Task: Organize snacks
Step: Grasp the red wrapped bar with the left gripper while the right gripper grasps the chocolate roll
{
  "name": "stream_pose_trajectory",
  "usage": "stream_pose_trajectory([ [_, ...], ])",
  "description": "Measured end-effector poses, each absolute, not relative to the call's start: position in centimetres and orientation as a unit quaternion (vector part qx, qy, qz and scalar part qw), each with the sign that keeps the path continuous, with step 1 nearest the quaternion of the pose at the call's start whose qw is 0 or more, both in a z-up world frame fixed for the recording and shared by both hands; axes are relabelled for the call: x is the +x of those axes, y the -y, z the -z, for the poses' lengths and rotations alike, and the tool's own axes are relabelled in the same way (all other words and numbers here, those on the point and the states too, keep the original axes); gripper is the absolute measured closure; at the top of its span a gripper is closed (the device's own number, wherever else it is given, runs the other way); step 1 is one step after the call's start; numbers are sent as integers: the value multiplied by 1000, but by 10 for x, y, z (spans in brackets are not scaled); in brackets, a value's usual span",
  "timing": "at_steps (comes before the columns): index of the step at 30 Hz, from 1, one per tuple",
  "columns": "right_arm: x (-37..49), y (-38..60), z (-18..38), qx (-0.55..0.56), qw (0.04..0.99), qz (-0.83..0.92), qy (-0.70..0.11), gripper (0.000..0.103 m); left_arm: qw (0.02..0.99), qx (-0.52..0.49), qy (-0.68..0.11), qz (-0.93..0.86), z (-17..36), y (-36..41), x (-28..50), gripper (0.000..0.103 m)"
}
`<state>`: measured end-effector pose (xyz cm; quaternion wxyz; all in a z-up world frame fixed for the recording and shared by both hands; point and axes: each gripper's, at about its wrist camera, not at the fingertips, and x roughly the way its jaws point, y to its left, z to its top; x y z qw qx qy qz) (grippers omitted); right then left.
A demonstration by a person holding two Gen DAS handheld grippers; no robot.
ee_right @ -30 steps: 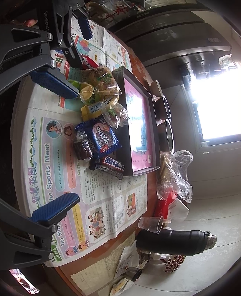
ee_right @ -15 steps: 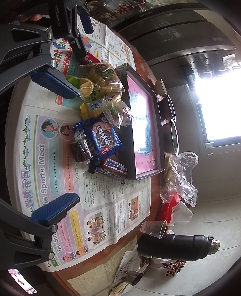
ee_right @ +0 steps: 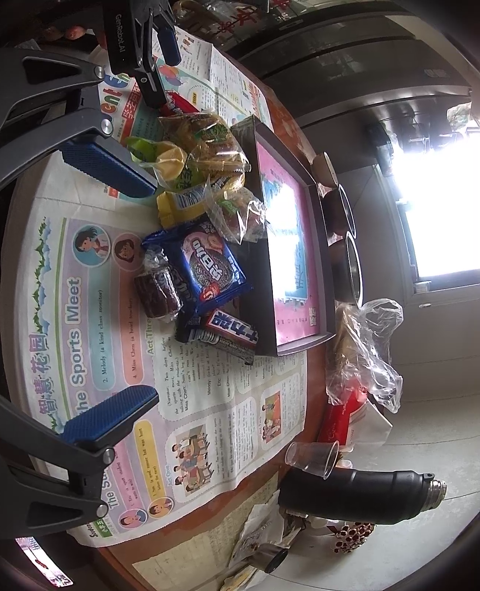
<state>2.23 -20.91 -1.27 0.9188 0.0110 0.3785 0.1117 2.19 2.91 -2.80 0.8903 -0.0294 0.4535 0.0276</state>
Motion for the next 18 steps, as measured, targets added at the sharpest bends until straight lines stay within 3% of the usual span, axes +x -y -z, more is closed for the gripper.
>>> stream_pose_trajectory([
  [9, 37, 215, 22, -1, 915, -105, -389, 1, 887, -22, -461, -20, 32, -27, 33, 1],
  [18, 43, 204, 29, -28, 911, -132, -390, 25, 884, -26, -466, -16, 37, -31, 41, 1],
])
